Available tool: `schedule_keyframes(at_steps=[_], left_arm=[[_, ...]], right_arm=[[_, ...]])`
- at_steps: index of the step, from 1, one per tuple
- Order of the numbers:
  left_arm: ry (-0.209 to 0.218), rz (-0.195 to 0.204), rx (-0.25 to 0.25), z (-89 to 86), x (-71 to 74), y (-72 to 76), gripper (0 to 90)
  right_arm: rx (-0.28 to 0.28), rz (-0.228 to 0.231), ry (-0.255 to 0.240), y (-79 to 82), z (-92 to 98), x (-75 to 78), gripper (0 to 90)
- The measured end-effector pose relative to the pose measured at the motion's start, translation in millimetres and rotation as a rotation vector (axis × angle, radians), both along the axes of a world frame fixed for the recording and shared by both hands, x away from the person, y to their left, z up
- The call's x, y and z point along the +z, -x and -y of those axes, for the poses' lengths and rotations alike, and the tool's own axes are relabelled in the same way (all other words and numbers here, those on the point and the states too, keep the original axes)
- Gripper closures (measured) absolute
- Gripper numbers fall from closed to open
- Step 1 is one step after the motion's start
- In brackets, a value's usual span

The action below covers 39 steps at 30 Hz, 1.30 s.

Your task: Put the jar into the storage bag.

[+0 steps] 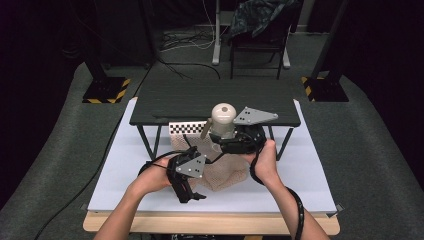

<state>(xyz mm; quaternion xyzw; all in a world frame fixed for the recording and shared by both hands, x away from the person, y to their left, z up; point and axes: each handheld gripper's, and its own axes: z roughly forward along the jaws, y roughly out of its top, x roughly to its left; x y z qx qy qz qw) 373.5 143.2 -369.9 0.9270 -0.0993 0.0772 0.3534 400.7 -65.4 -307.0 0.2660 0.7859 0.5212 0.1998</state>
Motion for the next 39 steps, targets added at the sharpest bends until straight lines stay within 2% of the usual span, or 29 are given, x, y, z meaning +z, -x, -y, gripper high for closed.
schedule_keyframes(at_steps=[9,15,27,32,33,34,35,37,39], left_arm=[[0.009,-0.004,-0.012,-1.7,3.4,1.6,0.0],[0.013,-0.005,-0.016,-2.5,5.0,2.2,0.0],[0.012,0.002,-0.018,-3.0,7.3,3.2,0.0],[0.007,0.004,-0.017,-2.6,6.6,2.4,0.0],[0.005,0.006,-0.019,-2.8,6.8,2.2,0.0],[0.006,0.006,-0.018,-3.0,6.8,2.3,0.0],[0.011,0.003,-0.016,-3.2,6.6,2.2,0.0],[0.008,-0.001,-0.015,-3.3,5.9,1.6,0.0],[0.001,0.001,-0.013,-2.9,5.0,1.0,0.0]], right_arm=[[-0.005,-0.038,0.022,-7.9,-8.5,-16.0,29.2],[-0.018,-0.073,0.050,-10.5,-11.8,-35.0,29.2],[-0.027,-0.110,0.093,-9.1,-16.6,-58.4,29.0],[-0.015,-0.123,0.082,-10.6,-14.2,-60.1,25.4],[-0.015,-0.114,0.089,-9.7,-14.5,-59.7,24.1],[-0.005,-0.107,0.080,-8.4,-14.1,-58.6,20.9],[-0.009,-0.103,0.095,-7.4,-13.9,-56.6,17.0],[0.018,-0.117,0.083,-6.0,-10.9,-53.8,14.3],[0.035,-0.110,0.093,-3.8,-8.9,-51.7,11.7]])
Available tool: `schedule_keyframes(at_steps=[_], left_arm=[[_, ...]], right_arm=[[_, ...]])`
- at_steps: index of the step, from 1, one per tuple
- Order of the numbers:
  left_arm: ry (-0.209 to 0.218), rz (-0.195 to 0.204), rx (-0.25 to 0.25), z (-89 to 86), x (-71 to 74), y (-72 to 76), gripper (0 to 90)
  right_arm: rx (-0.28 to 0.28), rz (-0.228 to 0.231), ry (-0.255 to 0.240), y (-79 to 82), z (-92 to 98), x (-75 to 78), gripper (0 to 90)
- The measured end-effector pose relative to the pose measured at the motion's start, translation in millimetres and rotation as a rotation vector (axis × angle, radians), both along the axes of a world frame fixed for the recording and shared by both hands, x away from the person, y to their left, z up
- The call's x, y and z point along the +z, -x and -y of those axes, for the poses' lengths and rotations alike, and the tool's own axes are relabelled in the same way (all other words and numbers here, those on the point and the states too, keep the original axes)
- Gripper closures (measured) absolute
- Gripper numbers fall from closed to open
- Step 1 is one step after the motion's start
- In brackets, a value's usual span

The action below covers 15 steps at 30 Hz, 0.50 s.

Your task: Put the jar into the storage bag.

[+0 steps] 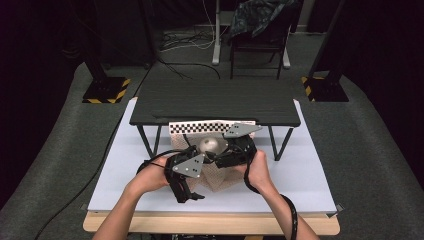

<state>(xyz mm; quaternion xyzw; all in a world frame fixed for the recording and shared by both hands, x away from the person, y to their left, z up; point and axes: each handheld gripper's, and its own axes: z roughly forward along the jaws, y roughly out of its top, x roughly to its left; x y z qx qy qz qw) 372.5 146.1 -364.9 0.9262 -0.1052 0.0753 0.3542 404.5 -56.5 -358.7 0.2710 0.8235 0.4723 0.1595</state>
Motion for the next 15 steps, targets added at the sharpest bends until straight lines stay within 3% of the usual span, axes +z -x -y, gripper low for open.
schedule_keyframes(at_steps=[4,7,11,15], left_arm=[[0.008,0.002,0.001,0.1,-0.3,-0.1,0.0],[0.015,0.009,0.005,-0.1,0.3,-0.2,0.0],[0.026,0.009,0.010,-0.6,0.9,-0.8,0.0],[0.009,0.009,0.016,1.4,-1.3,-1.2,0.0]], right_arm=[[0.041,0.016,-0.002,7.2,3.1,3.5,5.6],[0.055,0.053,-0.014,15.3,4.3,6.9,3.7],[0.068,0.085,-0.052,21.4,8.6,8.8,4.2],[0.094,0.102,-0.095,25.0,10.4,6.1,4.3]])
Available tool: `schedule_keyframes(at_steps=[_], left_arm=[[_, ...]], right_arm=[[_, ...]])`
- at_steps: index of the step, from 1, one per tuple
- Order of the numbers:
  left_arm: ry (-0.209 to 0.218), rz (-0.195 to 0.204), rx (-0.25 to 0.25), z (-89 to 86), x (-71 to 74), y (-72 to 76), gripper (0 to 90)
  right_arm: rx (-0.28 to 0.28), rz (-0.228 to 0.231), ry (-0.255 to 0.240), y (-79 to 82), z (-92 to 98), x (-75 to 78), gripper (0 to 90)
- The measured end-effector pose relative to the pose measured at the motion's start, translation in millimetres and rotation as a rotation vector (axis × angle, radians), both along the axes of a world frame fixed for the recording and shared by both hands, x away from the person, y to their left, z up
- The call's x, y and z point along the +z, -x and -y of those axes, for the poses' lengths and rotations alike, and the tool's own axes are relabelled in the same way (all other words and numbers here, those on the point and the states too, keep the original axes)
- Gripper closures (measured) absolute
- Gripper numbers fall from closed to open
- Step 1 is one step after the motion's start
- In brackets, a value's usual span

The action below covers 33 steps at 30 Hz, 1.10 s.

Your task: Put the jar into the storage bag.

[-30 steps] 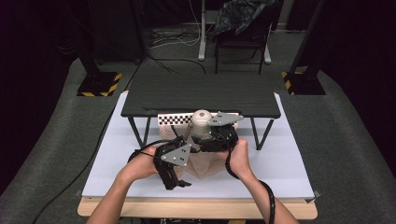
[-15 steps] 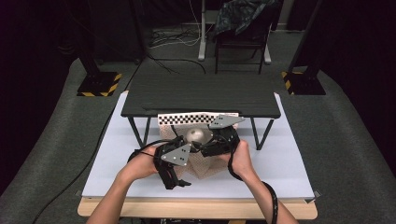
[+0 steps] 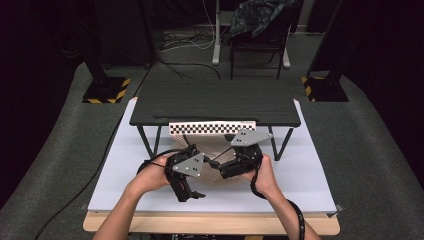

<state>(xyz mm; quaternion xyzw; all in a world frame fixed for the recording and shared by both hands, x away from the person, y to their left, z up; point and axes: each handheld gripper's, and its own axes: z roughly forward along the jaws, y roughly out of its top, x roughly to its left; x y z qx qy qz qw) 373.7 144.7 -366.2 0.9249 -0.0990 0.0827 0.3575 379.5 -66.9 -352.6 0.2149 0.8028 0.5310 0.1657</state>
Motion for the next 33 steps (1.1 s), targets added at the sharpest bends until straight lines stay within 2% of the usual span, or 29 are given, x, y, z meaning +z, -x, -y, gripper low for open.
schedule_keyframes(at_steps=[1,2,3,5,7,9,15,19,21,22,23,24,25,26,29,33], left_arm=[[-0.021,-0.012,-0.003,1.2,-1.3,-0.3,0.0],[-0.035,0.005,0.003,2.2,-3.0,-0.2,0.0],[-0.046,0.005,0.006,3.2,-4.7,-0.7,0.0],[-0.048,0.008,0.009,3.7,-6.3,-1.5,0.0],[-0.044,0.000,0.007,1.7,-4.6,-1.5,0.0],[-0.033,0.011,0.014,-2.7,-1.6,-0.2,0.0],[0.058,0.057,0.041,-22.3,14.3,8.8,0.0],[0.085,0.094,0.066,-33.7,21.4,12.8,0.0],[0.111,0.095,0.081,-40.8,23.6,14.4,0.1],[0.124,0.082,0.092,-45.4,23.5,14.4,0.0],[0.121,0.068,0.100,-48.6,21.0,14.1,0.1],[0.088,0.060,0.115,-52.3,13.6,13.6,0.1],[0.088,0.060,0.115,-52.3,13.6,13.6,0.1],[0.048,0.042,0.131,-57.0,0.7,12.3,0.1],[-0.002,0.004,0.161,-65.2,-23.2,7.6,0.2],[-0.061,-0.044,0.205,-75.6,-52.7,-1.2,0.2]], right_arm=[[0.005,0.010,-0.002,1.1,-0.6,-0.1,3.5],[0.009,0.025,-0.008,3.0,-1.2,0.5,3.1],[0.014,0.044,-0.013,5.5,-1.8,2.1,3.3],[0.022,0.077,-0.014,11.2,-3.3,6.6,3.4],[0.027,0.079,0.008,15.4,-5.0,10.6,2.2],[0.024,0.079,0.031,19.1,-3.3,12.8,1.5],[-0.019,0.075,0.046,25.7,21.6,9.3,1.8],[-0.054,0.052,0.057,27.7,40.4,-1.2,1.9],[-0.071,0.041,0.061,28.3,48.4,-7.9,1.9],[-0.077,0.034,0.063,28.3,51.3,-10.7,1.9],[-0.087,0.022,0.066,28.0,56.1,-15.9,1.9],[-0.097,0.015,0.068,28.0,59.9,-20.4,1.9],[-0.112,0.001,0.075,27.9,66.1,-27.9,1.9],[-0.124,-0.010,0.079,27.6,70.7,-33.5,1.9],[-0.151,-0.041,0.087,26.5,81.8,-48.3,1.9],[-0.206,-0.107,0.120,22.9,104.1,-79.5,1.8]])
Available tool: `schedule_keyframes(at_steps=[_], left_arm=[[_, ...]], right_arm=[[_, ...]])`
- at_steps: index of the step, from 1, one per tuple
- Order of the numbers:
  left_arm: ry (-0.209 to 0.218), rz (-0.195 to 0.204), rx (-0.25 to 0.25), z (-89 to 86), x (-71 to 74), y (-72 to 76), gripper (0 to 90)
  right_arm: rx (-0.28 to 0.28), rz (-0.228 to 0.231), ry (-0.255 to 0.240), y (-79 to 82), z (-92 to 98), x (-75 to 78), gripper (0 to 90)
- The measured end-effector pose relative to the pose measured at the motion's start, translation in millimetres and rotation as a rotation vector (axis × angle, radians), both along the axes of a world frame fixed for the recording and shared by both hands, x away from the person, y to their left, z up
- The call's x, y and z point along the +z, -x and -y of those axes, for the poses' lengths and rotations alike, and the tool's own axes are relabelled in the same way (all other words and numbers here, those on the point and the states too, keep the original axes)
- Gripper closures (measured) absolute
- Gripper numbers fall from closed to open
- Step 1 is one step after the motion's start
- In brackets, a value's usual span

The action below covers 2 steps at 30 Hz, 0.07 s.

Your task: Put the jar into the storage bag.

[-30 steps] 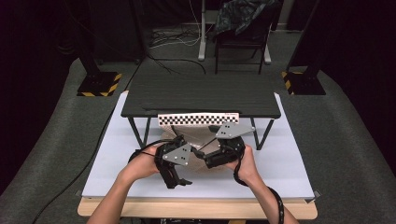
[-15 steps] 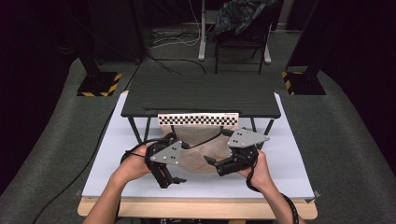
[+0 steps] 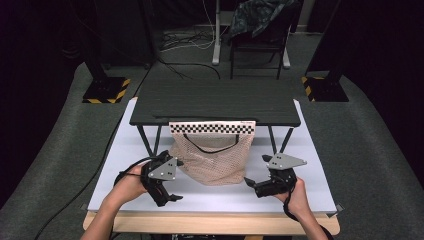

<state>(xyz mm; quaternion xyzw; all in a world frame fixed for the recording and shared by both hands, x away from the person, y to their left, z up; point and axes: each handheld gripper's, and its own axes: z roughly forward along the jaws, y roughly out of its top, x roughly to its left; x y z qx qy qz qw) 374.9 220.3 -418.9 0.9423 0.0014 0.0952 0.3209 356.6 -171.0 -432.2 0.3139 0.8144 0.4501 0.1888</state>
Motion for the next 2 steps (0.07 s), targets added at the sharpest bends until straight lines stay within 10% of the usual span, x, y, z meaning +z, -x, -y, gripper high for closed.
schedule_keyframes(at_steps=[2], left_arm=[[-0.013,-0.026,0.020,-3.8,-12.3,-5.1,0.2]], right_arm=[[-0.029,-0.031,0.014,-2.2,11.0,-14.6,1.8]])
